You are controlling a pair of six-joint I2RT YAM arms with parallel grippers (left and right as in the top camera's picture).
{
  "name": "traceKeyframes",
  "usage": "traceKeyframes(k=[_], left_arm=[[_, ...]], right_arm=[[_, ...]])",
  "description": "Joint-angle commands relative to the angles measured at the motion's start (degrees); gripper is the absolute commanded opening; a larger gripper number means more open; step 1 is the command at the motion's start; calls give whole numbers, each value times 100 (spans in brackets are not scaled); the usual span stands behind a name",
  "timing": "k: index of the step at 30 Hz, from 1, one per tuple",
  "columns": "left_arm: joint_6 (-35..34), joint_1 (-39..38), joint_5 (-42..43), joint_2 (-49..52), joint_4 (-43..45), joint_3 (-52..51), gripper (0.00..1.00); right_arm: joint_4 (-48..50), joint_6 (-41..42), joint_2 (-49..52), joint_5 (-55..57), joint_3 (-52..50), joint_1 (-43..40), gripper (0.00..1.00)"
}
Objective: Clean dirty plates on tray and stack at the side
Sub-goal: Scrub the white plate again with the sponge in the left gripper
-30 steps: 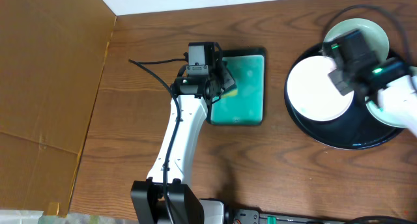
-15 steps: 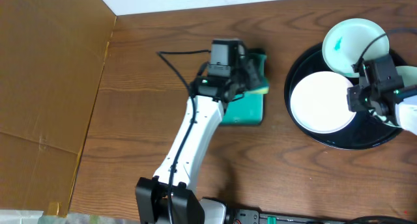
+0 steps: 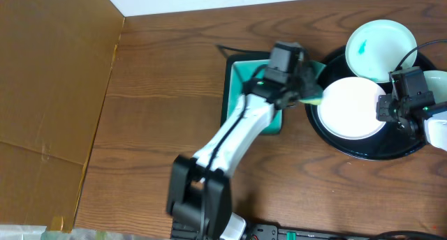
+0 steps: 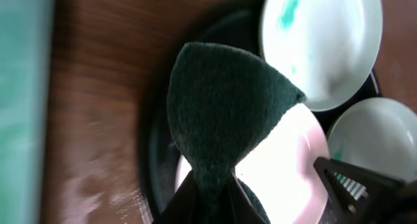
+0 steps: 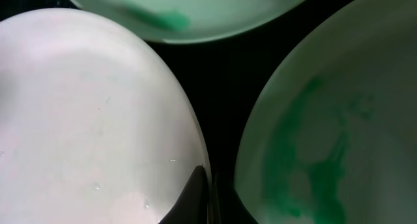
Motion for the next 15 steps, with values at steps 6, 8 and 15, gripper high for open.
traceKeyframes(k=[6,8,15], left_arm=[[-199,-575,90,717,518,-11,7],[-267,-627,90,811,507,-11,7],[-378,-931,90,1285,409,-11,7]], right_arm=[[105,350,256,243,-35,-46,1],[166,476,365,238,-35,-46,1],[382,601,459,179,-33,-46,1]])
